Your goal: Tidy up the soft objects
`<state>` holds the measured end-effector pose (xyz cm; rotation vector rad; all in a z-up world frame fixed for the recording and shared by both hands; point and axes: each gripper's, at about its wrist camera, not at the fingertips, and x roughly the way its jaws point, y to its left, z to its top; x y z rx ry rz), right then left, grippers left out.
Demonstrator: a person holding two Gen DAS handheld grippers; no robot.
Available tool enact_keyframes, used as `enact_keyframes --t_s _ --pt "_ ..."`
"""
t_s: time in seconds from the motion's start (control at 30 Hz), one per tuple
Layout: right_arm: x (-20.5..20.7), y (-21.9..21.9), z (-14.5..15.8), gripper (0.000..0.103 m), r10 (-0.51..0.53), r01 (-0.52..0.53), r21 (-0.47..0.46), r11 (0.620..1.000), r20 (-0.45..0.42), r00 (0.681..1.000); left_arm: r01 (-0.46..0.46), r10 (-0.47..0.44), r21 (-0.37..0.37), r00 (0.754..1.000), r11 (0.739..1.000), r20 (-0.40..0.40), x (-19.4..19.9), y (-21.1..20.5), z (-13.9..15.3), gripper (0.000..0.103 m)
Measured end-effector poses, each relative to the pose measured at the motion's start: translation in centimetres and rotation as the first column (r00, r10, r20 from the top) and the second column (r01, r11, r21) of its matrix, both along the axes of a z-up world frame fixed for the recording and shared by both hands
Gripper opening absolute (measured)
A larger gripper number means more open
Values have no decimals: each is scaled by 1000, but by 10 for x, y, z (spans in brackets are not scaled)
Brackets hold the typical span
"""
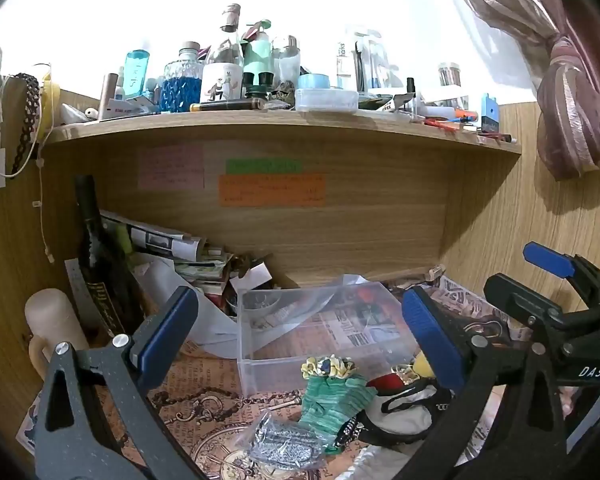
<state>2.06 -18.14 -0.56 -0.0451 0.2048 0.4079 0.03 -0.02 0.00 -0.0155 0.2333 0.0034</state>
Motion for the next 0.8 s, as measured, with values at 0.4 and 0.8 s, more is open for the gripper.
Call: enact_keyframes --t_s 0.4,0.8 --pt "-1 -1 -2 103 1 -1 4 1000 3 1000 -1 1 -11 1000 1000 -6 4 0 1 103" --pt "-1 2 -3 103 2 -2 11 1000 -15 1000 3 -3 -17 1000 1000 -7 4 4 -2 103"
